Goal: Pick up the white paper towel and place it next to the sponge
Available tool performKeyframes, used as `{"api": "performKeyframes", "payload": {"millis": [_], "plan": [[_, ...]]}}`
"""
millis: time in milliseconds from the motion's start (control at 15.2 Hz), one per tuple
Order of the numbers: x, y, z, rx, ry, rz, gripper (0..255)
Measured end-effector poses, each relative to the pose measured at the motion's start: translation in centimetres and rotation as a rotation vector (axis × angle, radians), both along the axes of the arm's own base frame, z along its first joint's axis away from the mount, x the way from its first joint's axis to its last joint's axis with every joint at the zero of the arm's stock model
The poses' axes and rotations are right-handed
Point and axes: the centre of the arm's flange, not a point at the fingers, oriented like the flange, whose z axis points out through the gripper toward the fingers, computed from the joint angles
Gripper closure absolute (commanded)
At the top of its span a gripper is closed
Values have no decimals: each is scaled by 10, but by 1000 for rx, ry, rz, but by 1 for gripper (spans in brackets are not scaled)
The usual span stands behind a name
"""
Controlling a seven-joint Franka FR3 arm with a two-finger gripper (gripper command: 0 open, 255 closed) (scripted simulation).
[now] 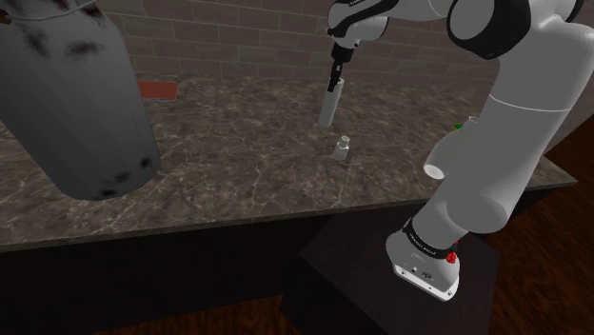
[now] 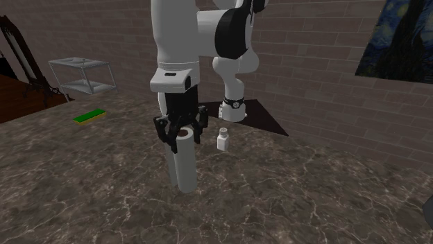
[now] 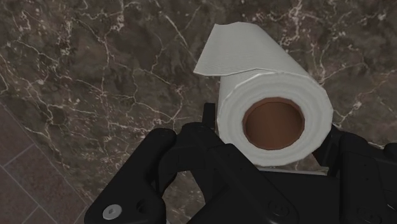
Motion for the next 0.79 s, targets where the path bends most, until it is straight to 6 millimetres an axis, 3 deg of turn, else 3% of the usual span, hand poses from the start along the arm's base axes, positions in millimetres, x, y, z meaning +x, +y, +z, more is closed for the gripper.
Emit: {"api": "performKeyframes", "payload": {"millis": [330,792], "plan": [[0,0,2,0,0,0,255],[-1,-1,36,-1,0,-1,255]]}}
